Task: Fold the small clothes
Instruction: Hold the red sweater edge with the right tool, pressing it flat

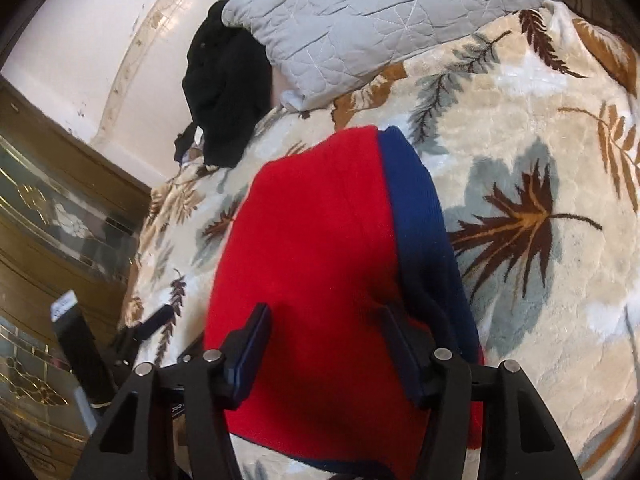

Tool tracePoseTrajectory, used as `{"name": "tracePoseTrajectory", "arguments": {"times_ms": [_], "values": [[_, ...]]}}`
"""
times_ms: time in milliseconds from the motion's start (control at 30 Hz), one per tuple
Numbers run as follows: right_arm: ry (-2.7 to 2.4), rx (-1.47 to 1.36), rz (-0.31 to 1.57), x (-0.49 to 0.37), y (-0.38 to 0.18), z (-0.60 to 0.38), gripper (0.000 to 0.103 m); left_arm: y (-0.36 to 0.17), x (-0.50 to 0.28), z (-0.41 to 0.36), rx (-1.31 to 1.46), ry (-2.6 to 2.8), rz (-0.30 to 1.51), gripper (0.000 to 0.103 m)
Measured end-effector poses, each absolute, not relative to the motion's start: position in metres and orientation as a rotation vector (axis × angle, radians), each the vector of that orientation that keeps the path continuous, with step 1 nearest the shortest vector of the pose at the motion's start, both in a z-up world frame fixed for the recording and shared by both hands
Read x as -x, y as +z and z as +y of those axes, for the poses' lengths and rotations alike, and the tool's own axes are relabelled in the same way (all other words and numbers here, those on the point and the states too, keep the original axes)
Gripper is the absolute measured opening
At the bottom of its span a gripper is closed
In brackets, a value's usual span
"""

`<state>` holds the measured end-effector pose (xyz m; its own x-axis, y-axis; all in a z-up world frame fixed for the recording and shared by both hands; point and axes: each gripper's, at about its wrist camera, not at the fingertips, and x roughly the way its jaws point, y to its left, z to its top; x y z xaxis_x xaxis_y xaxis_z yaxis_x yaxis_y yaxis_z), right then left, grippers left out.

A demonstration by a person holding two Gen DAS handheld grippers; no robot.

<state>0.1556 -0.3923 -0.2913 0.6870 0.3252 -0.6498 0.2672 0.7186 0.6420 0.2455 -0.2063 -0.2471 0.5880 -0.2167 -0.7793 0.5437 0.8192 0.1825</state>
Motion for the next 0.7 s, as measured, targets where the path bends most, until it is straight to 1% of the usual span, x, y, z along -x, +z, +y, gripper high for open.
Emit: {"name": "tracePoseTrajectory", "arguments": {"times_ms": [300,367,700], "values": [[-0.011,-0.736,0.743,-0.143,-0.264,-0.397,0.063,-0.239,-0.238,-0.208,-0.426,-0.463,0.795,0.091],[-0.021,-0.735,0.734,-0.141,-0.261,-0.399,0.067,-0.236,-0.238,-0.207,-0.417,-0.463,0.787,0.091],[-0.024,-0.767,0.711,-0.140,-0.263,-0.406,0.070,-0.218,-0.235,-0.204,-0.361,-0.499,0.734,0.091]]}}
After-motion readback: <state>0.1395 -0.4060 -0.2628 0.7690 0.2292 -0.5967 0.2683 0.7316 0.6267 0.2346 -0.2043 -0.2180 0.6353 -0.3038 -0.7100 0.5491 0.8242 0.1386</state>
